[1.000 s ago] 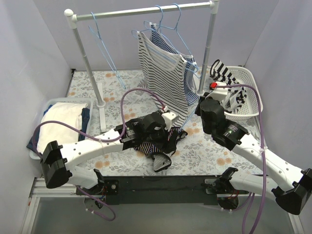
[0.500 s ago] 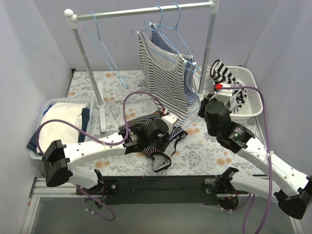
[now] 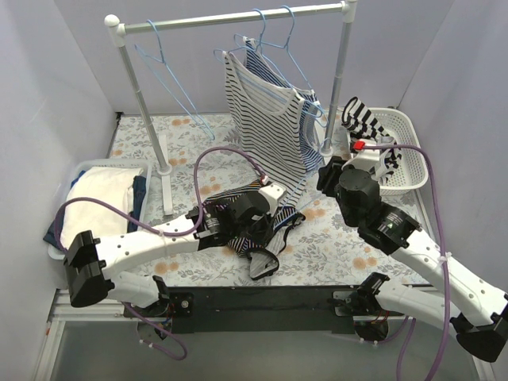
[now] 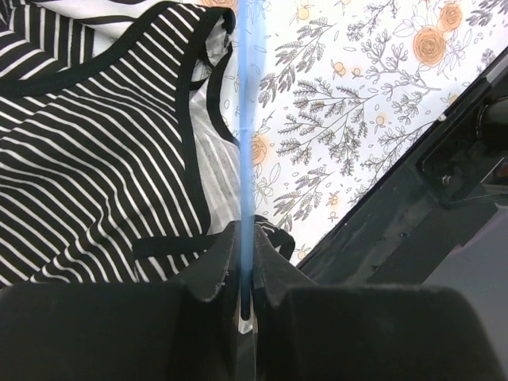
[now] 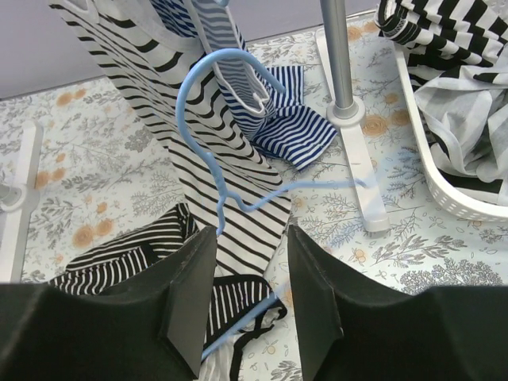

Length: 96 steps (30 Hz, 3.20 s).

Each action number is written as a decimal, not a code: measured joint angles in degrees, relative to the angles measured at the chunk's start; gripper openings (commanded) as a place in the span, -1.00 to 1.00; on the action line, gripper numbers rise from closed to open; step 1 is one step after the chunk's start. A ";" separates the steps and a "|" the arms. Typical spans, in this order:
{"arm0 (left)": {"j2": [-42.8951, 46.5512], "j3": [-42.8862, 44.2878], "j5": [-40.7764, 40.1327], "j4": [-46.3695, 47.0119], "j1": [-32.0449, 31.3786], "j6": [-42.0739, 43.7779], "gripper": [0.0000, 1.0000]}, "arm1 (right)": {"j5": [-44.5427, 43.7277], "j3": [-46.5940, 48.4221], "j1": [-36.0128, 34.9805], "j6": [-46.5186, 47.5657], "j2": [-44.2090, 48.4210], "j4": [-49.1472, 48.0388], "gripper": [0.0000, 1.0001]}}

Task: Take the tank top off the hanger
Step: Place the hanger at the clothesline.

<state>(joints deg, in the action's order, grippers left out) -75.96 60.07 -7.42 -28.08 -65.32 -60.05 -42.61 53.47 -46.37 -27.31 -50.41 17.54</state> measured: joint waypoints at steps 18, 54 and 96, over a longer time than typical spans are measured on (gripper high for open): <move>15.61 0.74 12.11 -16.46 0.48 -13.53 -1.00 | -5.92 -2.40 0.00 -0.37 8.20 1.70 0.18; 22.62 15.43 -18.91 -31.41 0.50 -27.74 -1.00 | -6.32 -4.94 0.00 -1.07 5.57 2.47 0.23; 12.09 27.76 -44.52 -22.49 0.24 -7.87 -1.00 | -5.51 -7.93 0.00 -4.90 4.61 3.15 0.31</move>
<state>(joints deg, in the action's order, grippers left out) -63.88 87.83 -51.94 -50.57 -65.08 -67.92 -48.12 45.54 -46.37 -32.21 -45.80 20.69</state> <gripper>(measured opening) 0.043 0.649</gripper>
